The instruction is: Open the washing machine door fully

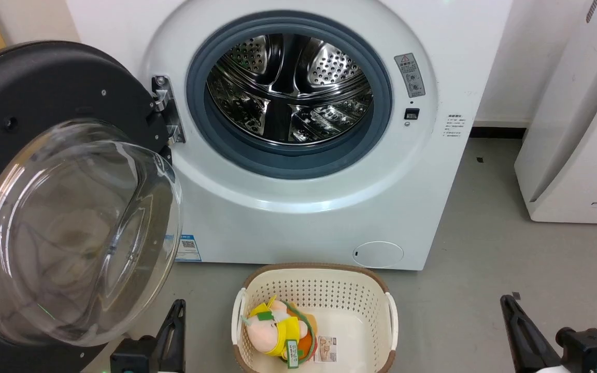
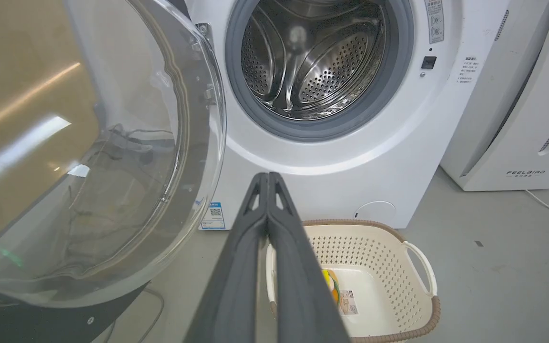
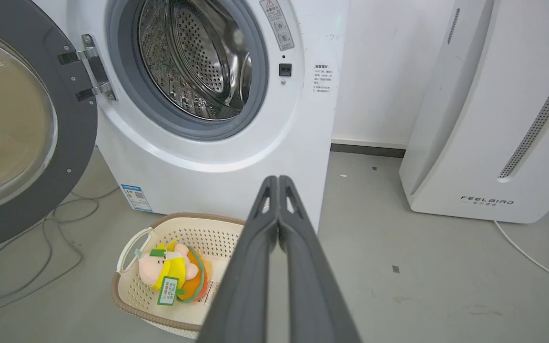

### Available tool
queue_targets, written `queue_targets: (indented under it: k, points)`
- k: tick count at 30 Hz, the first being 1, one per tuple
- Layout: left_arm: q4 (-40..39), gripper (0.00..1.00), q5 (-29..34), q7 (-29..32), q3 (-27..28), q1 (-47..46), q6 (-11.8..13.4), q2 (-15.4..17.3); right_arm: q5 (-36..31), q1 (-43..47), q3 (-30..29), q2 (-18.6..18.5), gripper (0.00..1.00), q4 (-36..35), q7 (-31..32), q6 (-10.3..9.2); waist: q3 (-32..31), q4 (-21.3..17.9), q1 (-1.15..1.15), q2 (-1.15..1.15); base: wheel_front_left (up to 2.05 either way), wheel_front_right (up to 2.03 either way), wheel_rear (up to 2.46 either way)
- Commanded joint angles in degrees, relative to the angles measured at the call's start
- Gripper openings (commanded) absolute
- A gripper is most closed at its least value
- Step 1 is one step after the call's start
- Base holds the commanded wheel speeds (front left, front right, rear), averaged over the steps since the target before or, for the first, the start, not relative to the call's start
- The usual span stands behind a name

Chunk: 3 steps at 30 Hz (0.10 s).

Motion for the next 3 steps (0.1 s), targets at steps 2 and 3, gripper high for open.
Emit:
queue_targets:
  k: [2,3]
  points:
    - [-0.41,0.0,0.9,0.51,0.72,-1.19,-0.32,-0.55,-0.65,-1.28,0.25,0.05,0.0,0.25,0.18,0.01,0.12,-0.09,0.0,0.0,0.0,0.0,0.0]
    - [-0.44,0.0,1.0,0.6,0.83,-1.26,-0.39,-0.62,-0.7,-1.38,0.28,0.05,0.0,0.3,0.19,0.02,0.16,-0.12,0.0,0.0,0.0,0.0,0.0]
